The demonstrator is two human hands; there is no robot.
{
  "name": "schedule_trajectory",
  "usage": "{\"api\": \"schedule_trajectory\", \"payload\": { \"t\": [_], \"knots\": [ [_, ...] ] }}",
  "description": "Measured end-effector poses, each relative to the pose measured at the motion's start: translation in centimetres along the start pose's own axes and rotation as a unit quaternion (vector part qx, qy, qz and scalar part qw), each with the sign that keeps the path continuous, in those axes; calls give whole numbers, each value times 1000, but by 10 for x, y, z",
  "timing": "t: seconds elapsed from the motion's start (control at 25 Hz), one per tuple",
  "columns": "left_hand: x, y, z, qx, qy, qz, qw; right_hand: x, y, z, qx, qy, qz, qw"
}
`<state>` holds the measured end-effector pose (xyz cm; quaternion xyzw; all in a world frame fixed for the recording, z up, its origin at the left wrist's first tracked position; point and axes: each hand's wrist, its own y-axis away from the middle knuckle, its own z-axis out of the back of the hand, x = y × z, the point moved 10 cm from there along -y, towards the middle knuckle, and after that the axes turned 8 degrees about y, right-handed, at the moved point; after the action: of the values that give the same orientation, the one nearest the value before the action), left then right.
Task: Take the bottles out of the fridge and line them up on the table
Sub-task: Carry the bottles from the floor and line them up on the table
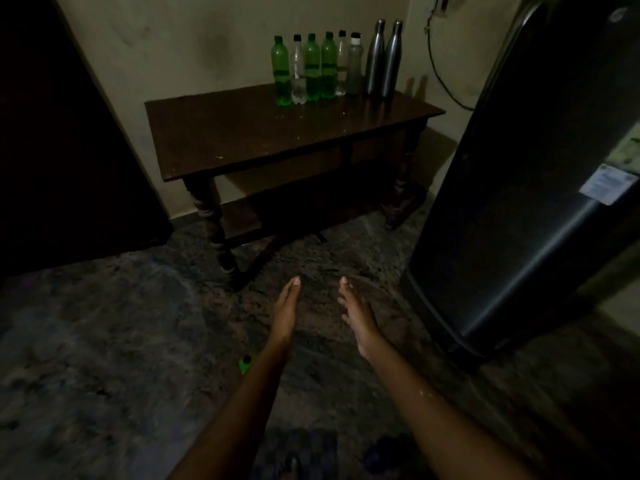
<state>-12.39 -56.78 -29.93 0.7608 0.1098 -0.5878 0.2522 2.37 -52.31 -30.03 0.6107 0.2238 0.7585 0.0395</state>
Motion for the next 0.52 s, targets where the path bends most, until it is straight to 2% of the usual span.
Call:
{"api": "schedule_trajectory", "payload": {
  "t": [0.16, 0.28, 0.4, 0.52],
  "knots": [
    [63, 89, -21, -12, 0, 45, 999, -70, 59, 39, 16, -18, -25, 999],
    [110, 148, -39, -29, -23, 86, 996, -130, 98, 80, 4, -24, -80, 996],
    [162, 182, -66, 17, -100, 138, 985, -200, 115, 123, -28, -12, -133, 991],
    [222, 178, -77, 45, -188, 151, 969, -269, 103, 150, -37, 56, -160, 985]
  ]
}}
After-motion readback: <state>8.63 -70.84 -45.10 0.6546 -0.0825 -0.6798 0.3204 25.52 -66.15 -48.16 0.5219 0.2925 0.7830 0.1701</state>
